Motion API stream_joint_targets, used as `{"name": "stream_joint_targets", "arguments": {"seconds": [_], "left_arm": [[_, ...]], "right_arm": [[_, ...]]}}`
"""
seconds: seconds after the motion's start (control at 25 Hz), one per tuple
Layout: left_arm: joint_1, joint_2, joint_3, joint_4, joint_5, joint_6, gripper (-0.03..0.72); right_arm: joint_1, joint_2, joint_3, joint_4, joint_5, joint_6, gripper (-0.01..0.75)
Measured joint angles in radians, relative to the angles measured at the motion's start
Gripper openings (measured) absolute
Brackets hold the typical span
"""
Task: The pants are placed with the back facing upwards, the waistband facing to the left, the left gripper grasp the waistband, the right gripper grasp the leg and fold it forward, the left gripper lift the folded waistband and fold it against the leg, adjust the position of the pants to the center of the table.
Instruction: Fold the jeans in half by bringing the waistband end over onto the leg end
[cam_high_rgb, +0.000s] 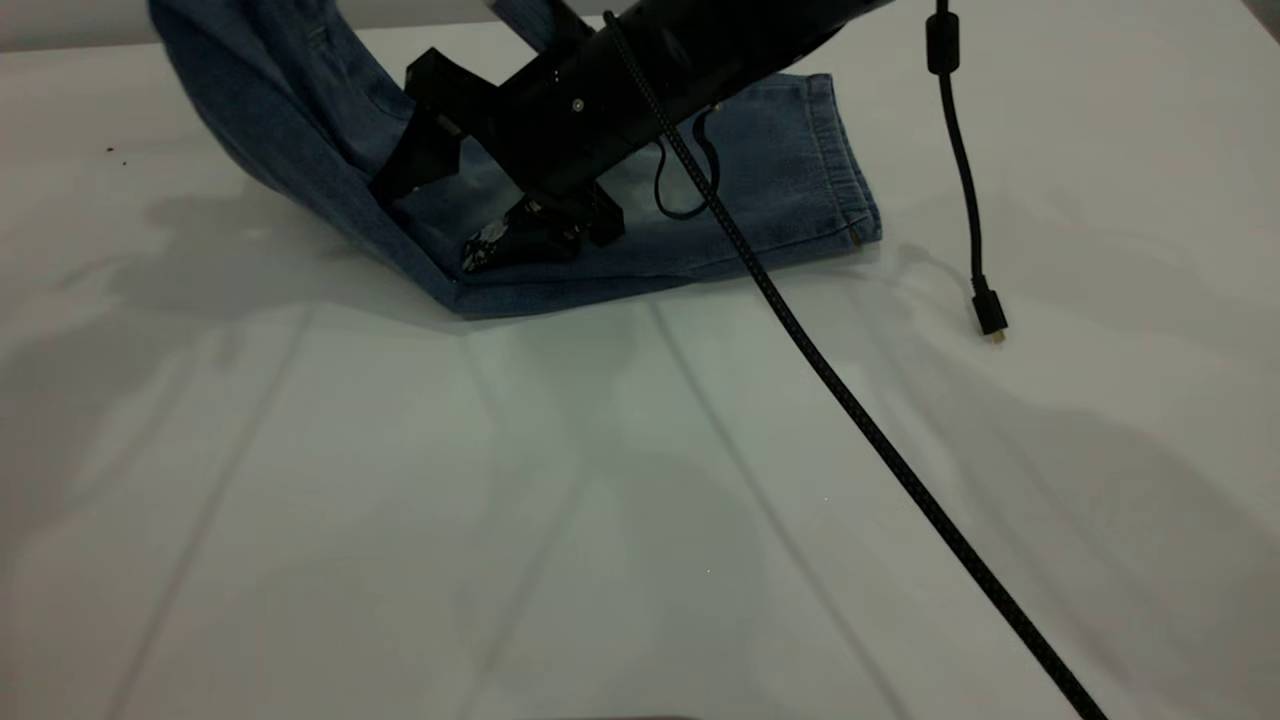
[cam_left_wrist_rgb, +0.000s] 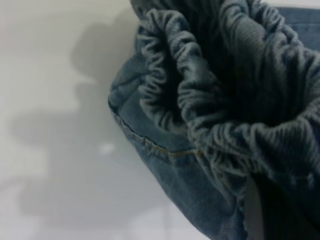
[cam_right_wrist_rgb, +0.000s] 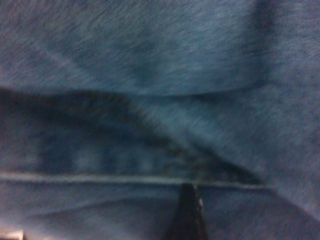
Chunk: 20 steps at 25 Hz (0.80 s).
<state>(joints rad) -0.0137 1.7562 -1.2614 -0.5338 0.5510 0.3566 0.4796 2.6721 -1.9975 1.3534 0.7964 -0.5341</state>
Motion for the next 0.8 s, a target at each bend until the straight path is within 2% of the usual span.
{"name": "stream_joint_targets", "arguments": {"seconds": [0.12,0.32,0.64,0.8], "left_arm": [[-0.027,-0.001,0.000,0.002,-0.032,0.011,0.083],[-0.091,-0.001,0.000,0.005,-0.068,0.022,0.083],[-0.286,0.007,0.001,-0.013,-0.188,0.025,0.082],[-0.359,0.074,0.001,-0.033,-0.255,0.015,0.082]], "right_arm": [[-0.039,-0.024,-0.037,-0.057,0.069,0.000,0.528],[-0.151,-0.122,-0.050,-0.116,0.127,-0.001,0.526],[-0.302,-0.295,-0.051,-0.131,0.203,-0.046,0.521],[-0.361,-0.389,-0.051,-0.135,0.240,-0.053,0.515]]}}
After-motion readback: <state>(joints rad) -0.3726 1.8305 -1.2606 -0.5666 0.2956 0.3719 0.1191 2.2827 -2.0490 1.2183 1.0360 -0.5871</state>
